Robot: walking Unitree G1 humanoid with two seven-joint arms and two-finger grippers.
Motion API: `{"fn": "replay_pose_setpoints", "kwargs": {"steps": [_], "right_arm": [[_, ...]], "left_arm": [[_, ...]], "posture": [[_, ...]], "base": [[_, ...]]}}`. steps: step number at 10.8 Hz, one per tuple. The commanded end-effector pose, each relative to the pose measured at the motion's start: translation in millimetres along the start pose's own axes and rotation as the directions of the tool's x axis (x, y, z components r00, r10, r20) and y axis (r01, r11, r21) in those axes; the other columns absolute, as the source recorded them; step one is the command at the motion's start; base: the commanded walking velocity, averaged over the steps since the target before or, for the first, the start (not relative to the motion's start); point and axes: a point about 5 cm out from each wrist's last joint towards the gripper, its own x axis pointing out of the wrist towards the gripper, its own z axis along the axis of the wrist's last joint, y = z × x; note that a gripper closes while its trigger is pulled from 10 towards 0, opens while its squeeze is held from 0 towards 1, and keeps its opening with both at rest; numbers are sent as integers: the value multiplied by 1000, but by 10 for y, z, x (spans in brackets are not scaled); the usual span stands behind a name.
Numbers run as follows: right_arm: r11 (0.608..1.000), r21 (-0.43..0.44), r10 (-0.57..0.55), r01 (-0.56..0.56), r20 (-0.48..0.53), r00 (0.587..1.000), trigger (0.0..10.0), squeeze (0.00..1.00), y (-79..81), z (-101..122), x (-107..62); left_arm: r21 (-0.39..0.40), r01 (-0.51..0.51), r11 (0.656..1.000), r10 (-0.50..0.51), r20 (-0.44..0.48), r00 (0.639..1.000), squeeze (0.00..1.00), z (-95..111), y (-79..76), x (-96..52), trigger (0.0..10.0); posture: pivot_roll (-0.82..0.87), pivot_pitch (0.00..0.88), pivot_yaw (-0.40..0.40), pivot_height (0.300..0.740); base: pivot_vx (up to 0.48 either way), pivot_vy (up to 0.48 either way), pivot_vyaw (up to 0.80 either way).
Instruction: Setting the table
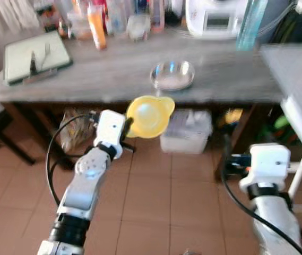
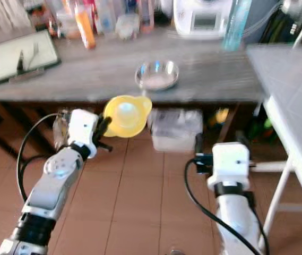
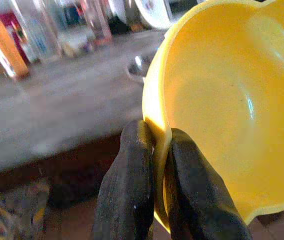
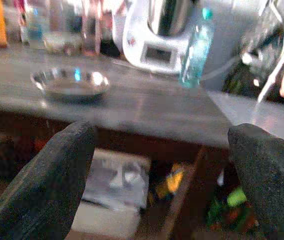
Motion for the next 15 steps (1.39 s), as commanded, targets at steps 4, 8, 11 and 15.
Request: {"fn": "replay_pose_setpoints", "kwargs": {"steps": [4,8,11,15], "right_arm": [[999,-5,38,-38,23,999,10000,0,41,93,-51],[999,-11,47,-46,27,999,10000,0,64,123,-68],[999,-16,49,-48,27,998,10000,0,68,132,-65],[998,-12,69,-69,16,998,10000,0,112,119,-108]], "left_arm": [[6,-38,999,38,10,999,0,32,98,-29,10000],[-7,-72,997,73,29,997,0,111,161,74,10000],[-17,-86,996,87,38,995,0,156,161,136,10000],[-32,-112,993,113,57,992,0,233,195,268,10000]], "posture": [[-28,123,66,740],[-38,130,67,740],[-43,133,65,740],[-49,134,70,740]], "base": [[338,0,0],[329,0,0],[326,0,0],[326,0,0]]}}
